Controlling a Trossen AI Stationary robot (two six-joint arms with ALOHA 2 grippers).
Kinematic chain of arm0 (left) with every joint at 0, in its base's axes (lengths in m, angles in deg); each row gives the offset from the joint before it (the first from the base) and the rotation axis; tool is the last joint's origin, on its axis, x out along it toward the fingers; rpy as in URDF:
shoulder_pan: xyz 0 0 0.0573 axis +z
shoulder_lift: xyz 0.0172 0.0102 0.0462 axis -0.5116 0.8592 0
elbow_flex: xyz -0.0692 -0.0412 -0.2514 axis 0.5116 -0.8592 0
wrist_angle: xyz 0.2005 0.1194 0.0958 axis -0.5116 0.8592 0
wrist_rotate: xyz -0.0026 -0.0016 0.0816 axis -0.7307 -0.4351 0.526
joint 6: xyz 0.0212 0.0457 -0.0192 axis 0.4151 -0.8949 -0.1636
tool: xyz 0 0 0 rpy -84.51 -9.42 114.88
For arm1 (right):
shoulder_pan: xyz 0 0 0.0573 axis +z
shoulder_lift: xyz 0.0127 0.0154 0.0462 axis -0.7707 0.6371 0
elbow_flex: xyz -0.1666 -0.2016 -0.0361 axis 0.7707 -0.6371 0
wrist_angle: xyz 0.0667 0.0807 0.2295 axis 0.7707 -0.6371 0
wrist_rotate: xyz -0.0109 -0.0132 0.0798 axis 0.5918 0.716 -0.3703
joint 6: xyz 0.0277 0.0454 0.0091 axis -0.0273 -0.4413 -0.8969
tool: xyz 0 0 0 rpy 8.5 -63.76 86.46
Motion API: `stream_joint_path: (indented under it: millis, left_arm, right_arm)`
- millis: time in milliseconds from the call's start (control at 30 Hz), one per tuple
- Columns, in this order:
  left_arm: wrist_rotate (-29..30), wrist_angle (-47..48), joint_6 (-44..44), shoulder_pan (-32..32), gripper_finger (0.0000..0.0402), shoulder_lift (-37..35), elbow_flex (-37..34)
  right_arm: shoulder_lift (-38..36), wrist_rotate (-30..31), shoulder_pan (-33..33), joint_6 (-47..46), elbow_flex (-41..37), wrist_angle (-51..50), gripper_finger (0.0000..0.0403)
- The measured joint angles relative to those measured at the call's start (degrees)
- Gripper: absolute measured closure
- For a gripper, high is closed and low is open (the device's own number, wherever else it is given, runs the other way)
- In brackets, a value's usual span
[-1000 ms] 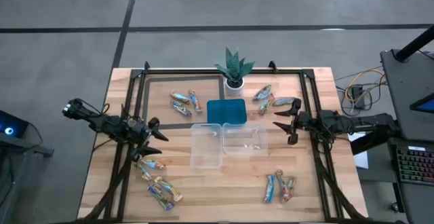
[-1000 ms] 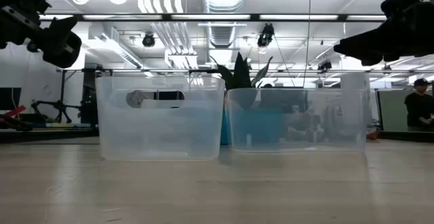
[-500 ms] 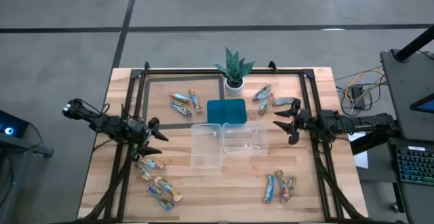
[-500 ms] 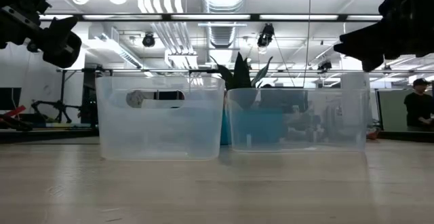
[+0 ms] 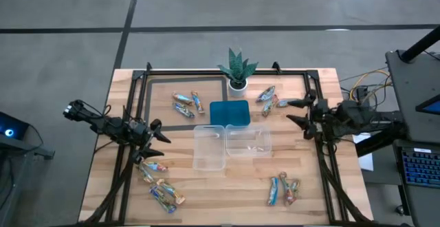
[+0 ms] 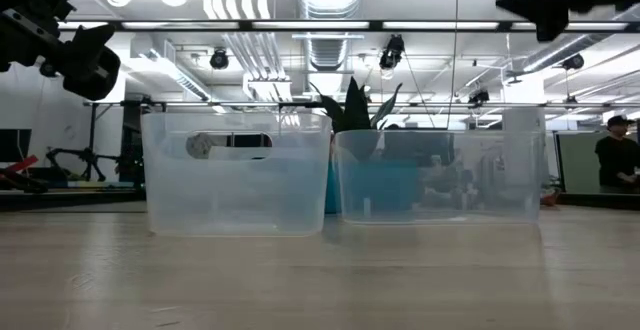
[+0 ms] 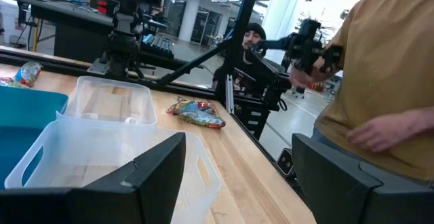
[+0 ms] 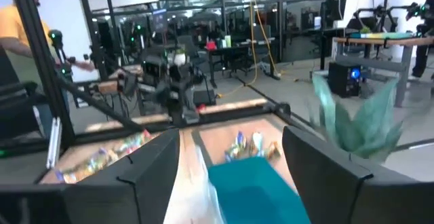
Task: Pick and place Granola Bars by type
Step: Put the red granola bar into the right transparent bin
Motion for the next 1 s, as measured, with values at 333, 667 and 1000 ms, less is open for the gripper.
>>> stream_joint_path:
  millis: [333, 667, 1000]
  left_arm:
    - [0.02, -0.02, 0.01, 0.0, 0.0152, 0.02, -0.01]
    - [0.0, -0.01, 0.02, -0.04, 0.0152, 0.01, -0.01]
    - [0.0, 0.0, -0.01, -0.02, 0.0152, 0.02, -0.01]
  right_arm:
    - [16.64, -4.95, 0.02, 5.52, 24.6, -16.71, 0.0128]
    - [34.25, -13.64, 0.02, 13.55, 42.32, -40.15, 0.0124]
    - [47.34, -16.19, 0.11, 16.52, 48.92, -51.16, 0.0129]
